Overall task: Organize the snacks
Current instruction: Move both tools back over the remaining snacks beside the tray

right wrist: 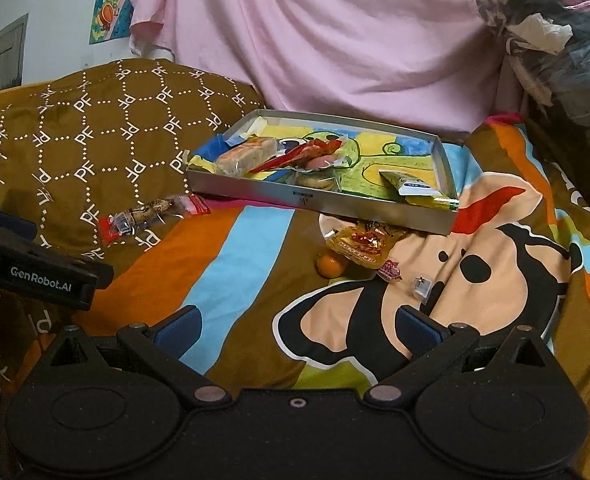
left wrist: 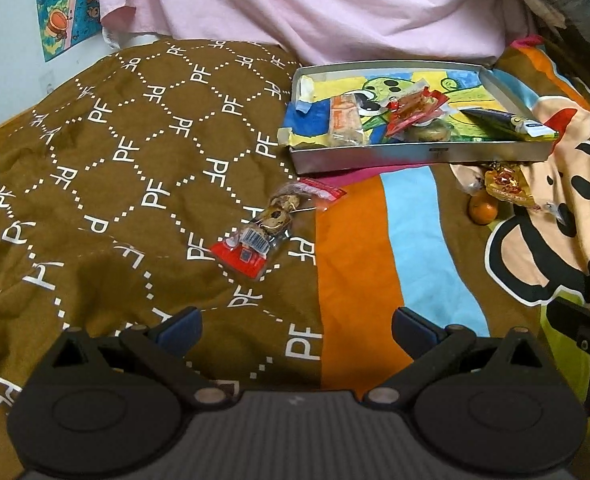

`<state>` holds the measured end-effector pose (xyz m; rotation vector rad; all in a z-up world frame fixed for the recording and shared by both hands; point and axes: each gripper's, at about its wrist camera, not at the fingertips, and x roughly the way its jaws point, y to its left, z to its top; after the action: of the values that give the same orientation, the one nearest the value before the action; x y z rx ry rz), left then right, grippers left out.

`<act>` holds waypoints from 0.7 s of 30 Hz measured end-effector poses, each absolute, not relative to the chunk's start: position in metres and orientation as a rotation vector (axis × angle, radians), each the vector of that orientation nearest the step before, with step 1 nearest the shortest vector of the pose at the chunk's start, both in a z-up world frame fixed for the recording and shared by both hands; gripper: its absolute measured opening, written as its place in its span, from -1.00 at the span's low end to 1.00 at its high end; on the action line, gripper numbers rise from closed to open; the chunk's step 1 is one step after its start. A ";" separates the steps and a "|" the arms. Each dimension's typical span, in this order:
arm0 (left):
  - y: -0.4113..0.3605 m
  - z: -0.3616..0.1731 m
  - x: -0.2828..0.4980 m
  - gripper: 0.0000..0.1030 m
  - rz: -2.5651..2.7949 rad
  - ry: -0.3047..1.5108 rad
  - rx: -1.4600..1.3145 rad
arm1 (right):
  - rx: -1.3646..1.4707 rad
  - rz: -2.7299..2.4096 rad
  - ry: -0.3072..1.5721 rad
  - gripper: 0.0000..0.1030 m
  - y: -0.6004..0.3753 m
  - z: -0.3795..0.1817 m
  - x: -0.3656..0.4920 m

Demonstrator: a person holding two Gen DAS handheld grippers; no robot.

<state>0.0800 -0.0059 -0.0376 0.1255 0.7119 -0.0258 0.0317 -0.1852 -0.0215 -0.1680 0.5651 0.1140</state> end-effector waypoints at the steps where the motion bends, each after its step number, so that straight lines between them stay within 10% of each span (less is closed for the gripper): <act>1: -0.005 -0.038 0.081 0.99 -0.025 0.714 0.124 | -0.170 0.115 0.566 0.99 -0.185 -0.022 0.032; 21: -0.013 -0.046 0.091 0.99 -0.055 0.734 0.138 | -0.148 0.090 0.571 0.99 -0.195 -0.023 0.043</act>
<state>0.0915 -0.0130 -0.0460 0.1383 0.7336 -0.0553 0.0428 -0.1953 -0.0228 -0.1480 0.5714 0.0902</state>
